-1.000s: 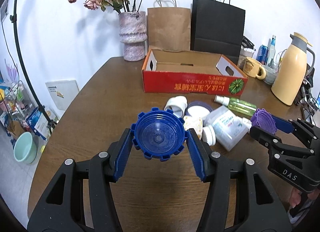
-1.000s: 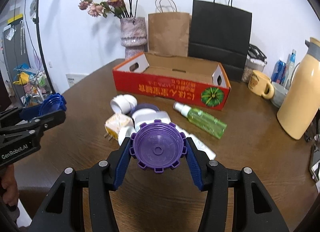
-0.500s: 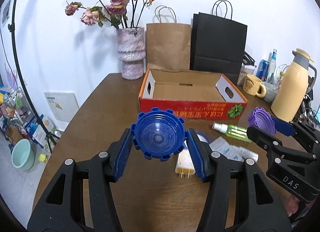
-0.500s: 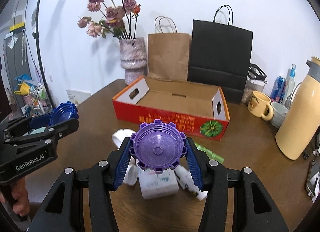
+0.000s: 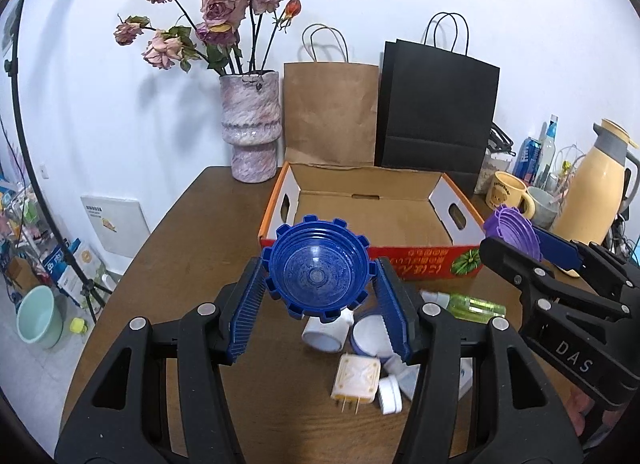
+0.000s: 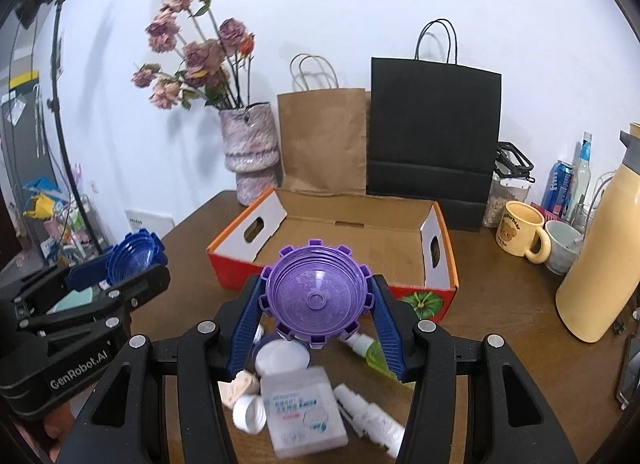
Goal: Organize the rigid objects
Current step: 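Carry the blue cap and purple cap over the cardboard box with both tools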
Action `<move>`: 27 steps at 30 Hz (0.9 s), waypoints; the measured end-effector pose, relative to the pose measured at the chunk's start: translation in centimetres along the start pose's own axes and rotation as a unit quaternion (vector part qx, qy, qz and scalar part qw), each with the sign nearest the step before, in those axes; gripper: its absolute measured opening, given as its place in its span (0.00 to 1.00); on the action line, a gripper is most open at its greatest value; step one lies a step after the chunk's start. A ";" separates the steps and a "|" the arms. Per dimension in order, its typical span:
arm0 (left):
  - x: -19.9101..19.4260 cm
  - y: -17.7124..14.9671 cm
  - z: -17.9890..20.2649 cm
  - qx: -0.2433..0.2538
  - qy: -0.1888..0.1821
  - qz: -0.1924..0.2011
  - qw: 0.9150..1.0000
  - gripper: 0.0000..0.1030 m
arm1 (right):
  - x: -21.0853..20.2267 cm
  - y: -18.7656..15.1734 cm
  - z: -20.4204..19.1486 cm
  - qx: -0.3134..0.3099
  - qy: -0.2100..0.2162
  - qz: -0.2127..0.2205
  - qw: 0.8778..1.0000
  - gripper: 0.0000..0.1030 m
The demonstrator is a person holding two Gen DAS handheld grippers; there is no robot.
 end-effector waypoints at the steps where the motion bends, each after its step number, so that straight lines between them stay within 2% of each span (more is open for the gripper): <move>1: 0.2 0.3 0.1 -0.002 -0.001 0.001 1.000 0.49 | 0.2 0.4 0.2 0.002 -0.001 0.003 1.000 0.56; 8: 2.1 2.1 0.4 -0.016 0.002 0.006 1.000 0.49 | 2.2 2.3 1.3 0.008 -0.004 0.002 1.000 0.56; 27: 9.2 5.7 0.7 -0.034 0.011 -0.022 0.999 0.49 | 9.4 4.6 3.5 0.004 -0.012 -0.038 0.999 0.56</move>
Point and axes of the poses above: each gripper's, at about its wrist camera, not at the fingertips, and x roughly the way its jaws point, z to its right, y to its top, the point moved 3 cm from there along x, roughly the way its jaws point, and after that the axes turned 7 degrees about -z, right-handed, at the moved point
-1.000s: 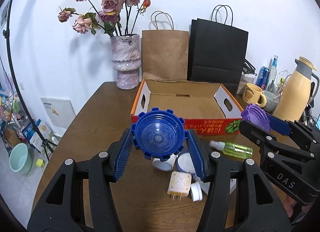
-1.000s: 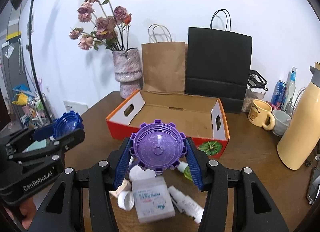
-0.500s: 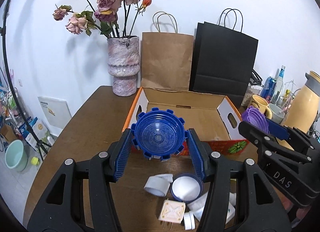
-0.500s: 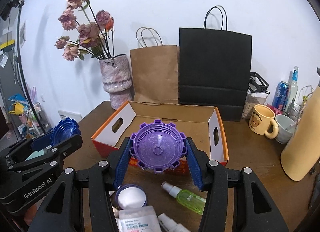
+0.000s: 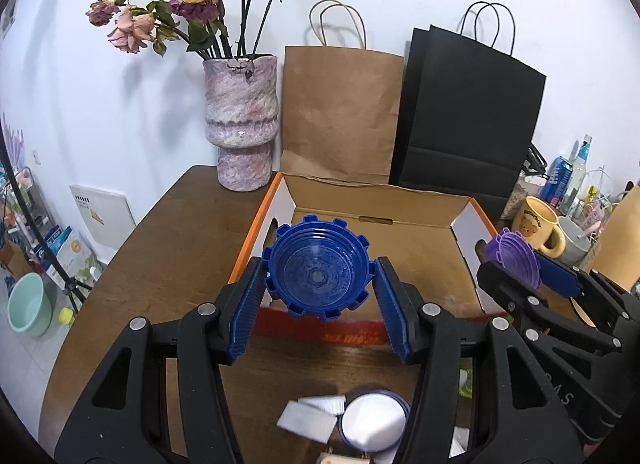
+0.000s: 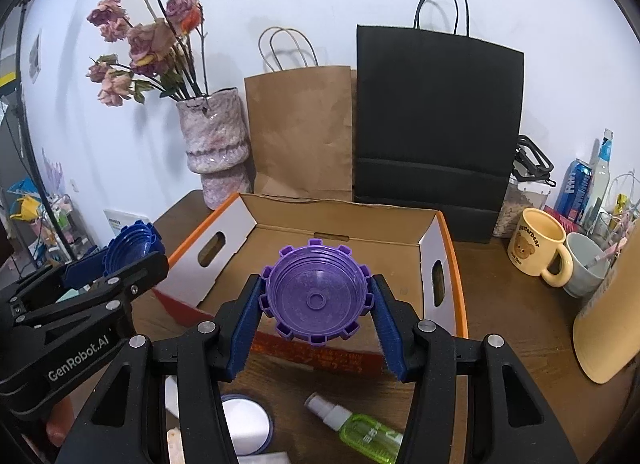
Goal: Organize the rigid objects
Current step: 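Carry the blue cap and purple cap over the cardboard box with both tools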
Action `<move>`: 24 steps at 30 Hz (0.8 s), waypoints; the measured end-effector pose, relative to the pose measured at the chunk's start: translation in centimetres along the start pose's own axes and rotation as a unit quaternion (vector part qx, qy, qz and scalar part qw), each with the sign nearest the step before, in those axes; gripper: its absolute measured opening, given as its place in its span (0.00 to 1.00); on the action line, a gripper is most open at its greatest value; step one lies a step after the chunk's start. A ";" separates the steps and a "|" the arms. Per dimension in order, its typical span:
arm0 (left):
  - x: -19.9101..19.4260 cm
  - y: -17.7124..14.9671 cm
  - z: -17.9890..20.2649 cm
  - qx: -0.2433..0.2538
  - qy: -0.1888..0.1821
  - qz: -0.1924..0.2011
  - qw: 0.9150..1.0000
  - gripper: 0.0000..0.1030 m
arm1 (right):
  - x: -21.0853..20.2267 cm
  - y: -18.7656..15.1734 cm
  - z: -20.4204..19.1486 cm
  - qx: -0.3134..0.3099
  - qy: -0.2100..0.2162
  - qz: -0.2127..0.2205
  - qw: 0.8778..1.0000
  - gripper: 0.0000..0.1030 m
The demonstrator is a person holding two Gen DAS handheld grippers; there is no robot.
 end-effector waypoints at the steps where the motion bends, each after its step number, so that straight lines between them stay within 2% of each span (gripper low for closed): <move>1: 0.4 0.2 0.0 0.000 0.002 -0.002 1.000 0.49 | 0.3 0.1 0.1 0.001 0.000 -0.002 1.000 0.56; 14: 4.7 2.2 -0.3 0.009 0.027 -0.015 0.999 0.49 | 5.1 1.9 1.5 -0.002 -0.017 -0.032 0.999 0.56; 24: 8.5 3.0 -0.2 0.023 0.039 -0.035 0.998 0.49 | 8.6 1.9 2.1 -0.010 -0.023 -0.063 0.998 0.56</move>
Point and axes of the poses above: each gripper's, at about its wrist camera, not at the fingertips, and x roughly the way its jaws point, z to its right, y to its top, the point moved 3 cm from there along x, roughly the way its jaws point, and after that the axes turned 7 degrees about -z, right-handed, at the moved point
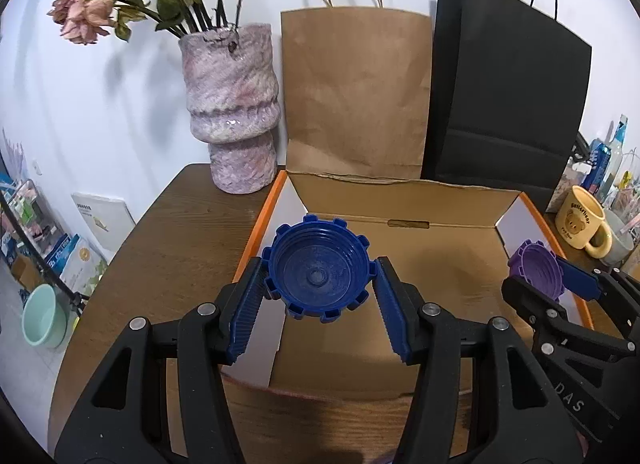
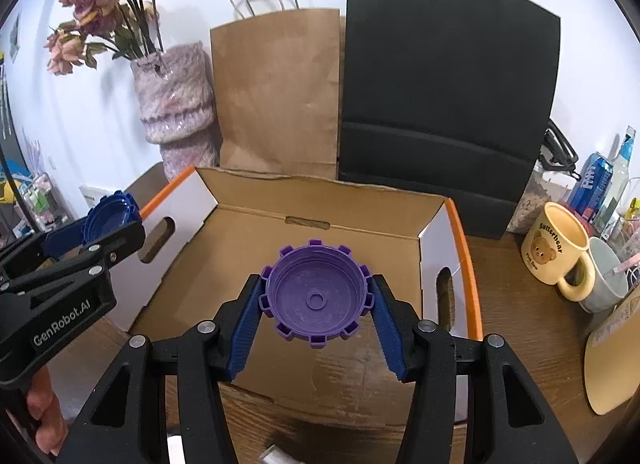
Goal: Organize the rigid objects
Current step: 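Carry the blue cap and purple cap over the cardboard box with both tools, then open both tools to drop the caps into the box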
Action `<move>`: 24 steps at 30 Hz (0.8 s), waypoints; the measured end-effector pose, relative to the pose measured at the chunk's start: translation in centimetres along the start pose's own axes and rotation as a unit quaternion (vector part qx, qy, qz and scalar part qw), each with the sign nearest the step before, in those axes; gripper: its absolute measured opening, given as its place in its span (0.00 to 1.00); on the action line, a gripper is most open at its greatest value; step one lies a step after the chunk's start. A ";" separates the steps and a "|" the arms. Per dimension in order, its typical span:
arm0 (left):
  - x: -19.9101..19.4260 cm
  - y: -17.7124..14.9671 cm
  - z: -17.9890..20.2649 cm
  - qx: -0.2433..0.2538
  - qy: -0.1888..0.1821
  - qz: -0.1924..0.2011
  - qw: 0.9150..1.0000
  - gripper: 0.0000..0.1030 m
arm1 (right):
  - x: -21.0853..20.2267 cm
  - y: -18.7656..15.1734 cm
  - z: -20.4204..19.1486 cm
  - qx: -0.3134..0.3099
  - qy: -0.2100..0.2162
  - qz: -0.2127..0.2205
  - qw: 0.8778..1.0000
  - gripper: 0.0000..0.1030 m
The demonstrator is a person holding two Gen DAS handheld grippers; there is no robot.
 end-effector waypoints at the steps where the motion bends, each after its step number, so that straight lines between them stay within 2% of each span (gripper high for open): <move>1: 0.3 0.1 0.0 0.002 0.002 -0.002 1.000 0.49 | 0.4 0.0 0.0 -0.001 0.000 -0.003 1.000 0.56; 9: 2.7 0.3 -0.4 0.010 0.008 -0.013 1.000 0.49 | 2.5 -0.4 0.3 -0.011 0.003 -0.017 1.000 0.56; 19: 3.2 0.2 -0.5 0.021 0.002 -0.009 1.000 0.50 | 3.3 -0.8 0.4 -0.014 0.000 -0.023 1.000 0.56; 21: 3.3 0.1 -0.5 0.020 0.000 -0.011 1.000 0.54 | 3.4 -0.8 0.5 -0.011 -0.010 -0.024 1.000 0.56; 23: 3.2 0.1 -0.7 0.017 0.003 -0.006 1.000 0.72 | 3.5 -0.8 0.9 -0.005 -0.015 -0.029 0.999 0.57; 24: 3.1 0.1 -0.7 0.015 0.004 -0.004 1.000 0.77 | 3.6 -0.8 1.0 -0.002 -0.017 -0.031 0.999 0.64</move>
Point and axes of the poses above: each gripper's, at about its wrist camera, not at the fingertips, and x roughly the way its jaws point, z to its right, y to its top, the point moved 3 cm from there along x, roughly the way its jaws point, and after that the axes turned 7 degrees about -z, right-handed, at the moved point
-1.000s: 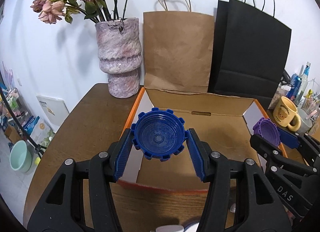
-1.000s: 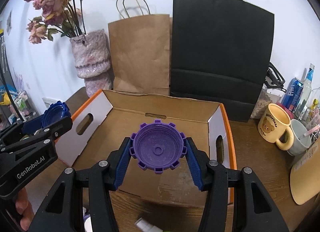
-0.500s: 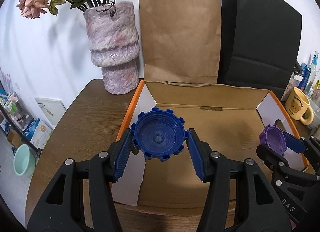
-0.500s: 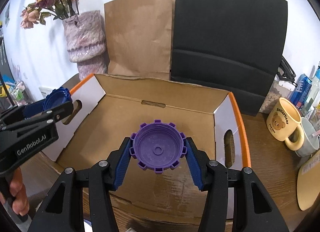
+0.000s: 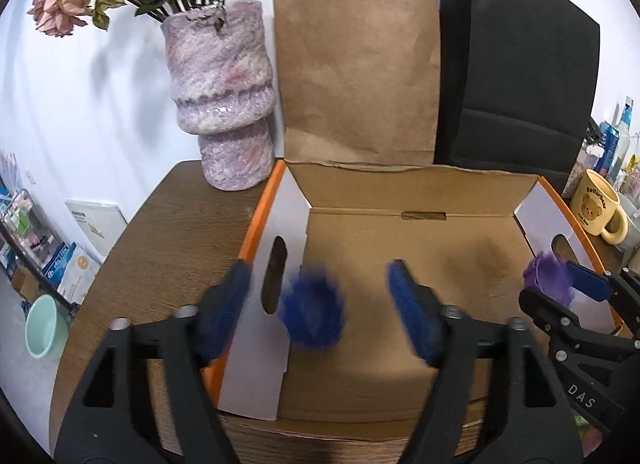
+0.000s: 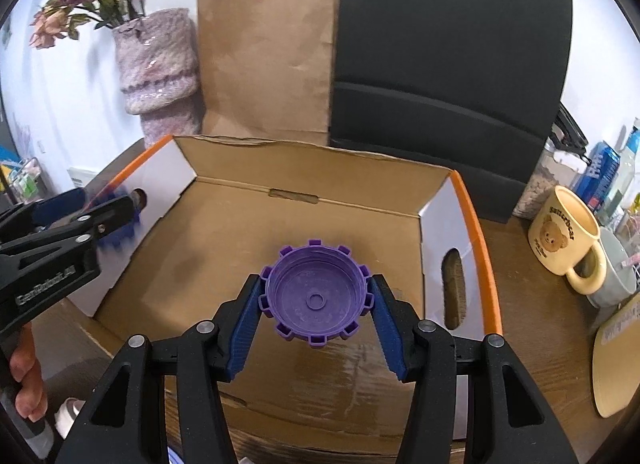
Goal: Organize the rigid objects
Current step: 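Open both tools to drop the caps into the box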
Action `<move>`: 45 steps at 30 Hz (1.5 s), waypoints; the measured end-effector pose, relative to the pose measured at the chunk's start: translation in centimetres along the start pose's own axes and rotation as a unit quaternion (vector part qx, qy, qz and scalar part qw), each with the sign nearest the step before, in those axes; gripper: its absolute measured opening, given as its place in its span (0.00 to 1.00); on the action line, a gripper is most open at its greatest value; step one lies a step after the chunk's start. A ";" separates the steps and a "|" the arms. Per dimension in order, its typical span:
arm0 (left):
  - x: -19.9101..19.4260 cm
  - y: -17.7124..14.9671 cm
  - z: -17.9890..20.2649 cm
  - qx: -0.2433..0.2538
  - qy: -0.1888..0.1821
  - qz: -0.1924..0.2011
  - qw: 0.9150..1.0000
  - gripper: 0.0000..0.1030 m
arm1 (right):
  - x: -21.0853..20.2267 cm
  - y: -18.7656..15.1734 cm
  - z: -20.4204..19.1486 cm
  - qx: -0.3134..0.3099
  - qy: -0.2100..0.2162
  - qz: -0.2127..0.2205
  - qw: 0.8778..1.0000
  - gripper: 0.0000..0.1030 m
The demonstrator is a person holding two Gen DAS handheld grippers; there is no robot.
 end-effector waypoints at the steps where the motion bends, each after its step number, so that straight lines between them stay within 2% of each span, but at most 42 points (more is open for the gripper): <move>1: -0.2 0.0 -0.1 -0.001 -0.002 0.004 1.000 0.86 | 0.2 0.0 0.2 0.005 -0.004 -0.004 1.000 0.70; 2: -0.4 0.1 -0.2 -0.002 -0.006 0.008 1.000 0.93 | 0.2 0.0 0.4 0.008 -0.005 -0.005 1.000 0.80; 4: -0.7 0.2 -0.4 -0.007 -0.012 0.015 1.000 1.00 | 0.3 -0.1 0.6 0.011 -0.008 -0.008 1.000 0.82; 17: -1.1 0.3 -0.7 -0.017 -0.013 0.019 1.000 1.00 | 0.0 -0.1 0.4 0.010 -0.001 -0.002 1.000 0.86; 20: -1.2 0.3 -0.8 -0.018 -0.013 0.022 1.000 1.00 | -0.2 0.0 0.6 0.013 -0.005 0.001 1.000 1.00; 36: -2.1 0.3 -1.2 -0.023 -0.014 0.031 0.999 1.00 | -1.2 0.0 0.0 -0.001 -0.005 0.015 1.000 1.00; 45: -3.4 -0.2 -1.3 -0.022 -0.017 0.042 0.999 1.00 | -3.1 -0.5 -0.1 -0.010 -0.009 0.032 0.999 1.00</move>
Point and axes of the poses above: each gripper's, at about its wrist camera, not at the fingertips, and x roughly the way its jaws point, z to its right, y to its top, the point moved 3 cm from there along x, roughly the way its jaws point, and after that the axes turned 7 degrees about -z, right-handed, at the moved point
